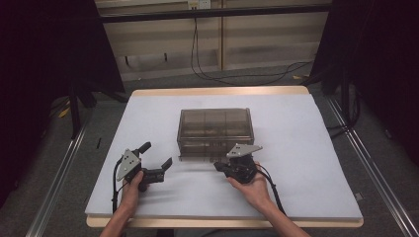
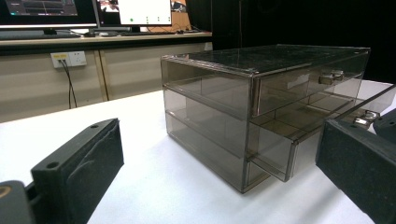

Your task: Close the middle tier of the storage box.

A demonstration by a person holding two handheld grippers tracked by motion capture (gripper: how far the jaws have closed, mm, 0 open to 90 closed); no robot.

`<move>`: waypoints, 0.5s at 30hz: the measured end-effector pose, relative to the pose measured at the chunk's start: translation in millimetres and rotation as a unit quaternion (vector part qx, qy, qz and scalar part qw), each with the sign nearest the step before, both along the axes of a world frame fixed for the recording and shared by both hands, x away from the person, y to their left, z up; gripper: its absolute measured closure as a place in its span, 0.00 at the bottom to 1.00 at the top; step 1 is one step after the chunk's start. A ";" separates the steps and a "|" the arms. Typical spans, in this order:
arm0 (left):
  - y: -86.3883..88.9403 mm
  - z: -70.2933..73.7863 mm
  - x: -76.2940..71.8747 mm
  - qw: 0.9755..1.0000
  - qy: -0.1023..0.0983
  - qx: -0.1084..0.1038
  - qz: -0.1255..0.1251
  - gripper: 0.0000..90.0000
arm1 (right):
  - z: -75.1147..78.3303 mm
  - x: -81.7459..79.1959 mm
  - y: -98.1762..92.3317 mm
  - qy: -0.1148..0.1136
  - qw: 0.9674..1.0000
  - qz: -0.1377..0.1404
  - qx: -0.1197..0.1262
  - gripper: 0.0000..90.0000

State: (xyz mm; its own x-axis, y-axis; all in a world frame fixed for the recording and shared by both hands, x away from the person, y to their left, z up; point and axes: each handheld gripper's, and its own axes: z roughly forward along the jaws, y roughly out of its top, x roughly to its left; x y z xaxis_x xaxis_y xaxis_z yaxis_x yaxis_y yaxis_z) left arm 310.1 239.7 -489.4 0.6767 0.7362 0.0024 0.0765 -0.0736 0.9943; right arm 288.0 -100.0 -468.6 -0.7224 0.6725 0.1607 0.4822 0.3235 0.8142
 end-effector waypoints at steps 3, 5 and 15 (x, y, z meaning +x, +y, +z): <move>0.5 0.0 0.6 1.000 -0.003 0.004 -0.003 0.01 | 0.2 0.5 -0.8 -0.003 1.000 -0.005 0.000 1.00; 0.3 0.0 0.2 1.000 -0.001 0.002 0.000 0.01 | 0.2 1.2 -1.5 -0.003 1.000 -0.006 0.001 1.00; -0.2 -0.1 -0.1 1.000 0.002 -0.002 0.000 0.01 | -0.4 2.6 -2.9 -0.003 1.000 -0.011 0.002 1.00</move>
